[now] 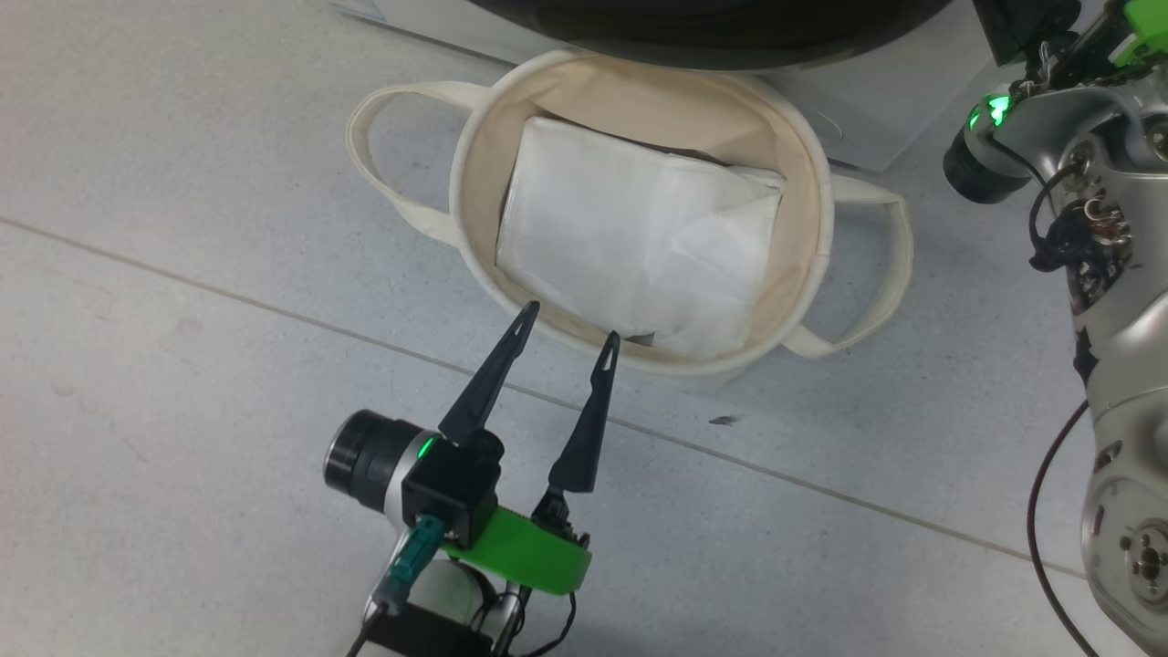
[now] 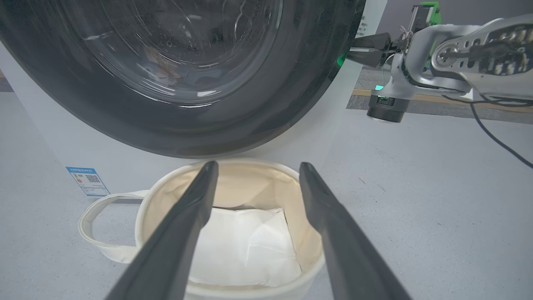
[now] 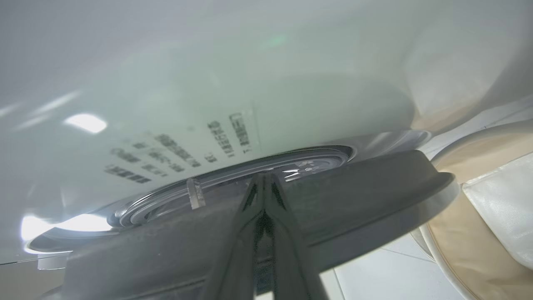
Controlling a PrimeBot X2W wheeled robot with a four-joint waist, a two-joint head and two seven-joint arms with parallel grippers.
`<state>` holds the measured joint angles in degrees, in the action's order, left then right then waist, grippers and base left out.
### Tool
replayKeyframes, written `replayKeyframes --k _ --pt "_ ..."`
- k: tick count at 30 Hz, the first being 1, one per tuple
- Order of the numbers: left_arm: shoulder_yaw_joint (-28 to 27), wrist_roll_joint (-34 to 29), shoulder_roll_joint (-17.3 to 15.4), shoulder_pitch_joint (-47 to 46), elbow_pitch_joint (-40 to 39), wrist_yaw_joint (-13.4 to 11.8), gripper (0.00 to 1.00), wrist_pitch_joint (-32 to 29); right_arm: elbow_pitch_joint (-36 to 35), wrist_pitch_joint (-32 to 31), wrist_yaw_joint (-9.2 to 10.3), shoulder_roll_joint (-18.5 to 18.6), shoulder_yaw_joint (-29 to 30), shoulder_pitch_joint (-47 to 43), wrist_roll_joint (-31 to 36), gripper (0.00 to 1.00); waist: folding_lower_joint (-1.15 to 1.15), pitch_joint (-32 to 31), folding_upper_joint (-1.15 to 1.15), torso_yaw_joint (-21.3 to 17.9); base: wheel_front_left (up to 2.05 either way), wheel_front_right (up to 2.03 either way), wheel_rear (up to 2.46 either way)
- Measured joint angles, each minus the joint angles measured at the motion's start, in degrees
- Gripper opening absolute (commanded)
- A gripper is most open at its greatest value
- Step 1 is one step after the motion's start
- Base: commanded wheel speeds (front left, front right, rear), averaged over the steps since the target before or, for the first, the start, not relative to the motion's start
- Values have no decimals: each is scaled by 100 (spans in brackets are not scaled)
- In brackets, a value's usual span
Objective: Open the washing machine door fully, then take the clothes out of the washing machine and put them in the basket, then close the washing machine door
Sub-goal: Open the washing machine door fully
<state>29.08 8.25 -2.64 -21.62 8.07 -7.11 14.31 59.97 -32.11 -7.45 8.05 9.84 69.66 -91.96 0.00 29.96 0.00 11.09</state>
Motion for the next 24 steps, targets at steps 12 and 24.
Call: replayKeyframes --k 12,24 --pt "-9 0 0 12 55 -44 100 0 -159 -280 1 -255 -234 -236 -16 0 0 -251 0 5 0 0 0" --pt "-165 0 0 213 94 -34 100 0 -301 -524 1 -322 -1010 -1105 -645 0 0 -683 0 -56 0 0 0"
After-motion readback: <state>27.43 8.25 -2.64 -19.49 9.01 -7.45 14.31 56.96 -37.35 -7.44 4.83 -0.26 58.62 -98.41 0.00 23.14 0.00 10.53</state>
